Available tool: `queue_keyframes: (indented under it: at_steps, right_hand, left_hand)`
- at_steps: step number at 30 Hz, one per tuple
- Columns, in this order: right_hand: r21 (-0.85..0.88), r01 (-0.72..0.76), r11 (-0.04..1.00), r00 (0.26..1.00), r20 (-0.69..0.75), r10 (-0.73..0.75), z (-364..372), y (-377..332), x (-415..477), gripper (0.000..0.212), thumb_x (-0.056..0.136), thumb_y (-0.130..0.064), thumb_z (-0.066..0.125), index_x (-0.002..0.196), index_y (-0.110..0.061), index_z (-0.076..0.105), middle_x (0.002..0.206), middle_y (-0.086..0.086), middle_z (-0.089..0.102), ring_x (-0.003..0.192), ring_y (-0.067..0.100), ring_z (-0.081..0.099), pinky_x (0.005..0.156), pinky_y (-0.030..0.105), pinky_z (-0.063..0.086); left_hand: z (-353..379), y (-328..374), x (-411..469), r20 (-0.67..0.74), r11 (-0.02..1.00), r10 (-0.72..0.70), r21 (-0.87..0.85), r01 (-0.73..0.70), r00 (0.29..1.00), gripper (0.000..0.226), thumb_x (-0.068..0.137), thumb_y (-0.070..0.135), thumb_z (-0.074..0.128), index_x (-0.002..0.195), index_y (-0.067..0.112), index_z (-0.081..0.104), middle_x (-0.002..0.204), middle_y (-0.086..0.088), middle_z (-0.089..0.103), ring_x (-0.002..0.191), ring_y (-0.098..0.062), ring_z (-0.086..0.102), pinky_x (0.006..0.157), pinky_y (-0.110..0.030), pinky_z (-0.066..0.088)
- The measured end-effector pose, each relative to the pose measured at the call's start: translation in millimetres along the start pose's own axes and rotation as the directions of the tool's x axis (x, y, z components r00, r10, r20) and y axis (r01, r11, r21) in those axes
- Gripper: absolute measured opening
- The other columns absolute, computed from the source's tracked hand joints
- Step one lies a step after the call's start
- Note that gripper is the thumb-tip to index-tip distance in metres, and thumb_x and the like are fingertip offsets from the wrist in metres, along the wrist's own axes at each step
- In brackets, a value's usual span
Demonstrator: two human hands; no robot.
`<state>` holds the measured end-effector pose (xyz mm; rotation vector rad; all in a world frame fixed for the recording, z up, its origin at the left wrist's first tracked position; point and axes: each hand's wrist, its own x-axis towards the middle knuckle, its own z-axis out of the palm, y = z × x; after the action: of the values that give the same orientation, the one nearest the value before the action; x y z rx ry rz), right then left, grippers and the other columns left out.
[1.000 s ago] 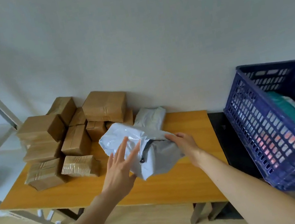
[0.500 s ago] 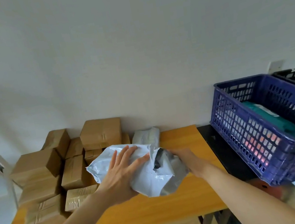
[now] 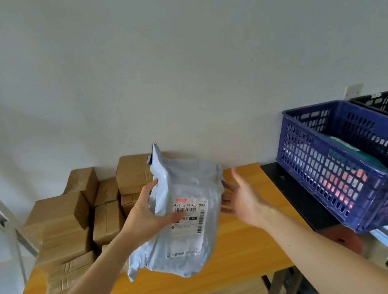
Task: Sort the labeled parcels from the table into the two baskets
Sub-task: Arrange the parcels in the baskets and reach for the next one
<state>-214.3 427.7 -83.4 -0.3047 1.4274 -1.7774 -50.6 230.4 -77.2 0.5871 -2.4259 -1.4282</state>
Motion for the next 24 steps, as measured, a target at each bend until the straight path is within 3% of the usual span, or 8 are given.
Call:
queue_keyframes:
  at_steps: [2, 4, 6, 9, 13, 18, 24]
  right_hand:
    - [-0.058, 0.004, 0.998, 1.0, 0.028, -0.003, 10, 3, -5, 0.058, 0.09, -0.067, 0.036, 0.123, -0.027, 0.06, 0.125, 0.006, 0.065, 0.119, 0.027, 0.056, 0.105, 0.044, 0.037]
    - [-0.113, 0.014, 0.993, 0.998, 0.069, -0.006, 19, 7, -9, 0.057, 0.087, -0.062, 0.046, 0.127, -0.025, 0.059, 0.126, 0.003, 0.065, 0.12, 0.025, 0.056, 0.106, 0.044, 0.037]
    - [-0.169, 0.04, 0.985, 0.994, 0.111, -0.021, 26, 11, -12, 0.052, 0.085, -0.05, 0.06, 0.13, -0.024, 0.057, 0.125, 0.003, 0.065, 0.12, 0.025, 0.056, 0.105, 0.044, 0.038]
    - [-0.178, 0.052, 0.983, 0.991, 0.131, -0.028, 30, 16, -16, 0.065, 0.073, -0.025, 0.077, 0.131, -0.03, 0.05, 0.121, 0.004, 0.067, 0.115, 0.027, 0.06, 0.1, 0.044, 0.047]
    - [-0.132, 0.043, 0.99, 0.992, 0.126, -0.026, 36, 26, -18, 0.06, 0.077, -0.012, 0.076, 0.129, -0.024, 0.051, 0.117, 0.009, 0.069, 0.109, 0.031, 0.064, 0.1, 0.05, 0.047]
    - [-0.137, 0.079, 0.987, 0.993, 0.095, -0.066, 50, 34, -22, 0.057, 0.076, -0.011, 0.077, 0.127, -0.018, 0.053, 0.115, 0.008, 0.069, 0.105, 0.028, 0.067, 0.099, 0.05, 0.049]
    - [-0.084, 0.101, 0.991, 0.992, 0.087, -0.094, 64, 35, -26, 0.053, 0.08, -0.013, 0.073, 0.129, -0.015, 0.052, 0.117, 0.008, 0.069, 0.108, 0.026, 0.065, 0.1, 0.047, 0.047]
  left_hand:
    - [-2, -4, -3, -0.011, 0.992, -0.061, -0.109, 0.059, 0.998, 0.106, 0.05, 0.056, 0.088, 0.139, 0.039, 0.033, 0.123, 0.001, 0.059, 0.11, -0.018, 0.06, 0.087, -0.041, 0.056]
    - [-4, -7, -6, -0.03, 0.973, -0.12, -0.203, 0.111, 0.992, 0.099, 0.053, 0.052, 0.088, 0.137, 0.033, 0.038, 0.116, 0.001, 0.065, 0.101, -0.017, 0.067, 0.084, -0.04, 0.058]
    - [-6, -7, -11, -0.043, 0.945, -0.17, -0.291, 0.151, 0.984, 0.092, 0.055, 0.052, 0.086, 0.133, 0.029, 0.043, 0.108, 0.003, 0.069, 0.09, -0.015, 0.071, 0.078, -0.036, 0.059]
    - [-7, -7, -16, -0.017, 0.9, -0.229, -0.385, 0.205, 0.973, 0.088, 0.055, 0.056, 0.084, 0.128, 0.021, 0.048, 0.106, -0.001, 0.071, 0.088, -0.017, 0.072, 0.077, -0.038, 0.059]
    - [-12, -9, -22, 0.041, 0.86, -0.268, -0.44, 0.259, 0.962, 0.092, 0.056, 0.06, 0.084, 0.124, 0.007, 0.052, 0.109, -0.01, 0.07, 0.096, -0.026, 0.07, 0.087, -0.046, 0.055]
    - [-21, -14, -33, 0.001, 0.854, -0.265, -0.465, 0.235, 0.964, 0.077, 0.06, 0.057, 0.082, 0.115, 0.012, 0.053, 0.107, -0.008, 0.07, 0.096, -0.025, 0.069, 0.086, -0.046, 0.056]
    - [-41, -17, -41, 0.055, 0.865, -0.175, -0.468, 0.18, 0.983, 0.066, 0.066, 0.053, 0.079, 0.115, 0.013, 0.061, 0.104, -0.004, 0.073, 0.095, -0.023, 0.07, 0.088, -0.046, 0.055]
